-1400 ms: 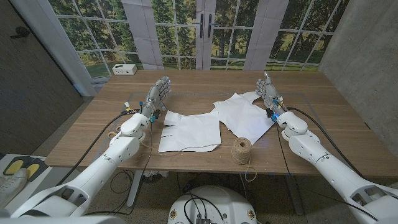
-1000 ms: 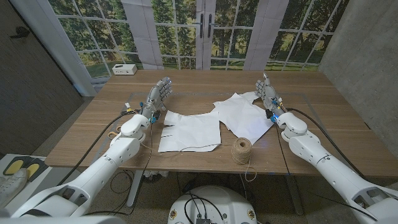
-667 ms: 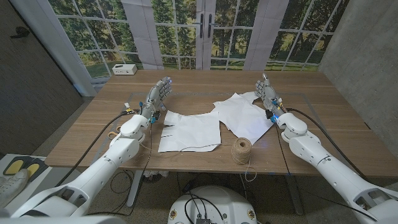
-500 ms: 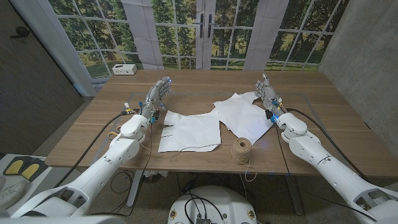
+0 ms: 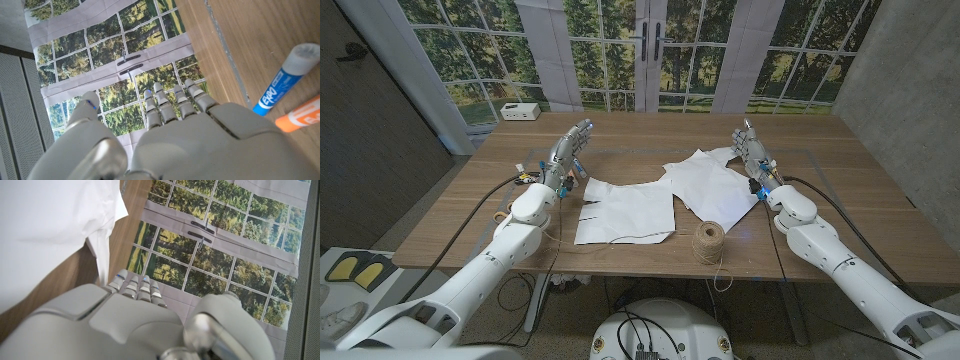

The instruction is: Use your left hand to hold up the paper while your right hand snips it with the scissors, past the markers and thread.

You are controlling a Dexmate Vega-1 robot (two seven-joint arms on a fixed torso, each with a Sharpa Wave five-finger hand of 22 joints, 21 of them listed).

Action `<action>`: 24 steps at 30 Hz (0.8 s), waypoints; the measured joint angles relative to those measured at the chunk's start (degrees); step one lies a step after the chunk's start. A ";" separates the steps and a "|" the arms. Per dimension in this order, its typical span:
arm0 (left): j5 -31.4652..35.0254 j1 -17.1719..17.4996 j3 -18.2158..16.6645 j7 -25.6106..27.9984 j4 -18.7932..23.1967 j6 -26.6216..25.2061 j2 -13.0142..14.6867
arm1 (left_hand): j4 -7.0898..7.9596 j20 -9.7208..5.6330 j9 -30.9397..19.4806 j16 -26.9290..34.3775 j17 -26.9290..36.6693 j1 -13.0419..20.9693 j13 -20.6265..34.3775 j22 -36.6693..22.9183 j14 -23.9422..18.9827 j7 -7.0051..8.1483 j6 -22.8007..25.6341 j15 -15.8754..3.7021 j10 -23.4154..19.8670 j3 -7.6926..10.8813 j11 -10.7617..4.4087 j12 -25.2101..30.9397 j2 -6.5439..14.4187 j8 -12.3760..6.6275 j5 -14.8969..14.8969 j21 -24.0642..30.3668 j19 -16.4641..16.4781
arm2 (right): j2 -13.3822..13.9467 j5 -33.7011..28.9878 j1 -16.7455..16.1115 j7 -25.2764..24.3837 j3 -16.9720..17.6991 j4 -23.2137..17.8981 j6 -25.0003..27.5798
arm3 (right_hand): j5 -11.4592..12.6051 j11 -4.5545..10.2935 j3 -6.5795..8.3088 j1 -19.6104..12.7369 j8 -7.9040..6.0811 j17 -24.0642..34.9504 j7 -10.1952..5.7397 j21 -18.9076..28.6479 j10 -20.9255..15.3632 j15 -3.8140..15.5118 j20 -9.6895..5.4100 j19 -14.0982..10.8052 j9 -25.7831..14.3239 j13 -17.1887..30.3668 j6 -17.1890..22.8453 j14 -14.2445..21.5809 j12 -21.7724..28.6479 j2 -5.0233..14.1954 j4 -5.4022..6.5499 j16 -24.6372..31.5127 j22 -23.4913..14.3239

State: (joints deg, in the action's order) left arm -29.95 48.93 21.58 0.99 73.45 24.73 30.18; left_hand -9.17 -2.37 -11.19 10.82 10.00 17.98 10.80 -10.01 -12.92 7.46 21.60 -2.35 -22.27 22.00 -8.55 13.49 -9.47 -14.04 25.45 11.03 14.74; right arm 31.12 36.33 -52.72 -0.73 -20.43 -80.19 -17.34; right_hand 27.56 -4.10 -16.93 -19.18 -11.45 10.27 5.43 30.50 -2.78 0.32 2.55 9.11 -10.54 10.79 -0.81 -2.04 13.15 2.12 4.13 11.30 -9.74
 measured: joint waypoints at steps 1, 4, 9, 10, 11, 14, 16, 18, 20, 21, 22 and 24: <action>0.47 0.25 -0.03 0.35 0.41 0.19 0.23 | 0.00 0.00 0.00 0.00 0.00 0.00 0.00 0.00 0.00 -0.10 0.10 0.00 -0.07 0.00 0.07 0.00 0.00 0.00 0.00 0.00 0.00 | 0.00 -0.04 0.00 -0.30 0.00 0.00 0.00 | 0.00 0.00 -0.04 0.00 0.00 0.00 0.22 0.00 0.00 -0.02 0.00 0.00 0.00 -0.02 0.22 -0.02 0.00 0.00 -0.04 0.00 0.00; 1.07 0.92 -0.12 0.84 1.71 0.34 0.88 | 0.00 0.00 0.00 0.00 0.00 0.23 0.00 0.00 0.00 -0.09 0.36 0.00 -0.13 0.00 0.13 0.00 -0.23 0.00 0.00 0.00 0.00 | 0.46 -0.39 -0.57 -1.11 0.27 -0.99 0.26 | 0.00 0.00 0.01 -0.22 -0.22 0.00 0.20 -0.21 0.00 -0.23 0.22 0.21 0.00 -0.14 0.20 -0.23 0.00 -0.23 -0.08 0.00 0.00; 4.92 1.67 -0.14 3.30 3.30 1.55 1.99 | -0.23 0.01 0.00 0.00 0.00 0.23 0.00 0.00 -0.61 0.41 1.01 0.00 -0.61 -0.23 0.60 0.00 -0.23 0.00 0.00 0.22 0.62 | 1.52 -1.26 -1.43 -2.60 0.46 -2.89 1.44 | 0.00 -0.20 -0.03 -0.44 -0.22 0.00 0.20 -0.48 -0.20 -0.23 0.53 0.53 0.00 -0.14 0.20 -0.23 0.00 -0.45 -0.50 0.00 0.00; 4.92 1.83 -0.14 3.30 3.60 1.55 2.36 | -0.23 0.01 0.00 0.00 0.00 0.23 0.00 0.00 -0.62 0.41 1.01 -0.01 -0.61 -0.24 0.61 0.00 -0.23 0.00 0.00 0.22 0.62 | 1.52 -1.53 -1.43 -2.99 0.46 -2.89 1.81 | 0.00 -0.20 -0.03 -0.44 -0.22 0.00 0.20 -0.64 -0.20 -0.23 0.55 0.51 0.00 -0.14 0.20 -0.23 0.00 -0.45 -0.50 0.00 0.00; 4.92 1.98 -0.14 3.30 3.84 1.55 2.72 | -0.19 0.01 0.00 0.00 0.00 0.23 0.00 0.00 -0.62 0.41 1.01 -0.01 -0.60 -0.28 0.60 0.00 -0.23 0.00 0.00 0.22 0.62 | 1.52 -1.81 -1.43 -3.42 0.46 -2.89 2.25 | 0.00 -0.20 -0.03 -0.44 -0.22 0.00 0.20 -0.64 -0.20 -0.23 0.66 0.40 0.00 -0.14 0.20 -0.23 0.00 -0.45 -0.50 0.00 0.00; 4.92 2.43 -0.14 3.30 4.50 1.55 3.66 | -0.05 0.01 0.00 0.00 0.00 0.45 0.00 0.00 -0.61 0.41 1.01 -0.01 -0.60 -0.42 0.60 0.00 -0.45 0.00 0.00 0.22 0.62 | 1.52 -2.43 -1.43 -4.21 0.46 -2.89 3.02 | 0.00 -0.37 -0.03 -0.45 -0.22 0.00 0.22 -0.85 -0.04 -0.45 0.75 0.30 0.00 -0.14 0.17 -0.46 0.00 -0.45 -0.50 -0.35 0.01; 10.66 2.88 -0.25 5.46 5.01 4.07 4.44 | -0.05 0.01 0.00 0.00 0.00 0.71 -0.01 0.00 -0.61 0.41 1.01 -0.01 -0.60 -0.42 0.60 0.00 -0.20 0.00 0.00 0.22 0.62 | 2.23 -2.89 -1.84 -4.76 -0.01 -5.56 3.54 | 0.00 -0.42 -0.03 -0.44 -0.22 0.00 0.56 -0.85 0.02 -0.63 0.75 0.30 0.00 -0.14 -0.17 -0.64 0.00 -0.45 -0.50 -0.34 0.01; 11.90 3.35 -0.48 5.98 5.51 4.56 5.21 | -0.05 0.01 -0.01 0.00 -0.01 0.76 -0.01 0.01 -0.61 0.41 1.01 0.00 -0.78 -0.42 0.78 0.00 -0.15 0.00 0.00 0.22 0.62 | 2.26 -3.25 -1.84 -5.21 -0.17 -5.92 4.01 | 0.00 -0.42 -0.03 -0.44 -0.22 0.00 0.62 -1.07 0.03 -0.63 0.75 0.30 0.00 -0.14 -0.23 -0.64 0.00 -0.45 -0.50 -0.35 0.01; 11.90 3.84 -0.77 5.98 5.98 4.56 5.94 | -0.05 0.01 -0.01 0.00 -0.01 0.80 -0.01 0.01 -0.61 0.14 0.74 0.00 -0.79 -0.42 0.79 0.00 -0.11 0.18 0.00 0.22 0.61 | 2.26 -3.56 -1.84 -5.63 -0.17 -5.92 4.42 | 0.00 -0.42 -0.03 -0.44 -0.22 0.00 0.62 -1.07 0.03 -0.63 1.07 -0.02 0.00 -0.13 -0.23 -0.64 0.00 -0.45 -0.50 -0.34 0.01; 14.28 4.04 -0.88 7.13 6.17 5.34 6.22 | -0.06 0.01 -0.01 0.00 -0.01 0.99 -0.01 0.01 -0.61 0.10 0.70 0.00 -0.79 -0.41 0.79 0.00 0.08 0.31 0.00 0.22 0.62 | 2.25 -3.67 -1.84 -5.80 -0.44 -6.32 4.58 | 0.00 -0.42 -0.03 -0.44 -0.22 0.00 0.62 -1.07 0.02 -0.85 1.06 -0.01 0.00 -0.13 -0.23 -0.85 0.00 -0.45 -0.50 -0.35 0.01; 14.28 4.27 -1.01 7.13 6.38 5.34 6.56 | -0.07 0.01 -0.01 0.00 -0.01 0.99 -0.01 0.01 -0.61 0.10 0.70 0.00 -0.79 -0.40 0.79 -0.24 0.08 0.34 0.00 0.22 0.61 | 2.25 -3.82 -1.84 -6.03 -0.44 -6.32 4.80 | 0.00 -0.42 -0.03 -0.44 -0.22 0.00 0.62 -1.28 0.02 -0.94 1.06 -0.01 0.00 -0.13 -0.23 -0.94 0.00 -0.45 -0.50 -0.34 0.01; 16.59 4.70 -1.30 8.23 6.77 5.90 7.26 | -0.07 0.01 -0.01 0.00 -0.01 0.99 -0.01 0.01 -0.61 0.22 0.58 0.00 -0.92 -0.40 0.65 -0.45 0.08 0.34 0.00 0.22 0.62 | 2.11 -4.23 -1.62 -6.46 -0.84 -6.58 5.18 | 0.00 -0.42 0.20 -0.44 -0.22 -0.01 0.62 -1.30 0.02 -0.94 1.06 -0.01 0.01 -0.13 -0.23 -0.94 0.00 -0.45 -0.73 -0.34 0.01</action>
State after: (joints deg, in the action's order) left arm -13.36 53.63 20.28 9.22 80.22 30.63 37.45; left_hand -9.24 -2.36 -11.20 10.82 10.00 18.96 10.79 -10.00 -13.53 7.68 22.18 -2.36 -23.20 21.60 -7.90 13.04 -9.39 -13.69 25.44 11.25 15.35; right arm 33.23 32.10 -54.33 -7.20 -21.27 -86.78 -12.17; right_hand 27.56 -4.52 -16.73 -19.63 -11.67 10.26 6.05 29.20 -2.76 -0.62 3.60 9.10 -10.53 10.66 -1.04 -2.99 13.14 1.68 3.40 10.96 -9.73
